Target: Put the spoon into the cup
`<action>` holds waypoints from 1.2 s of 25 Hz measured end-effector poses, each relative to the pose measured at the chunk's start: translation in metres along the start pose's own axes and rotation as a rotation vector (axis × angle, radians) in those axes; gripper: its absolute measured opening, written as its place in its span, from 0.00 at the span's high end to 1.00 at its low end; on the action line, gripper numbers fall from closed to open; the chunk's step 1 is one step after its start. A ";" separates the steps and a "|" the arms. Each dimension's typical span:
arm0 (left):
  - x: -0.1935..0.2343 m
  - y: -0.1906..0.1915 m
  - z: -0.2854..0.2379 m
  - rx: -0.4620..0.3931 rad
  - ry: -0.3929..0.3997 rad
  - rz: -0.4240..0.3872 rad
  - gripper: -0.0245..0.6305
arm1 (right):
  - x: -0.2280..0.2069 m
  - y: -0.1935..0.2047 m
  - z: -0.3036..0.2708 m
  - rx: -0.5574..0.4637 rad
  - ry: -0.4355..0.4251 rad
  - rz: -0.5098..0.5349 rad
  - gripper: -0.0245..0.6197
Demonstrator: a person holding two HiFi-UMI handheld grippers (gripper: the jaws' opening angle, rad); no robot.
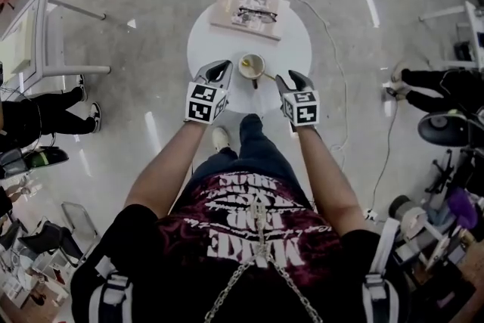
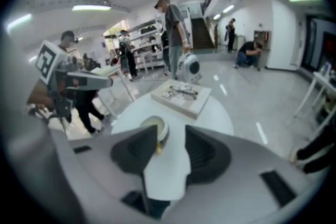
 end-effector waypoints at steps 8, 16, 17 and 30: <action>-0.002 -0.088 0.074 -0.256 -0.054 -0.113 0.92 | 0.010 -0.085 0.124 -0.460 0.099 0.050 0.89; -0.033 -0.155 0.133 -0.547 -0.093 -0.198 0.92 | 0.038 -0.131 0.182 -0.686 0.078 0.137 0.91; -0.035 -0.156 0.137 -0.571 -0.102 -0.207 0.92 | 0.042 -0.134 0.183 -0.695 0.077 0.145 0.91; -0.052 -0.152 0.143 -0.553 -0.049 -0.226 0.92 | 0.059 -0.137 0.209 -0.741 0.073 0.160 0.91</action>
Point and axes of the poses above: the fingertips, and each gripper's own axes: z backward along the fingers, x to its left, y out of its underside, the point moved 7 cm from there along z, backward along the fingers, and after that the axes turned 3 degrees about y, right-handed, at the moved point
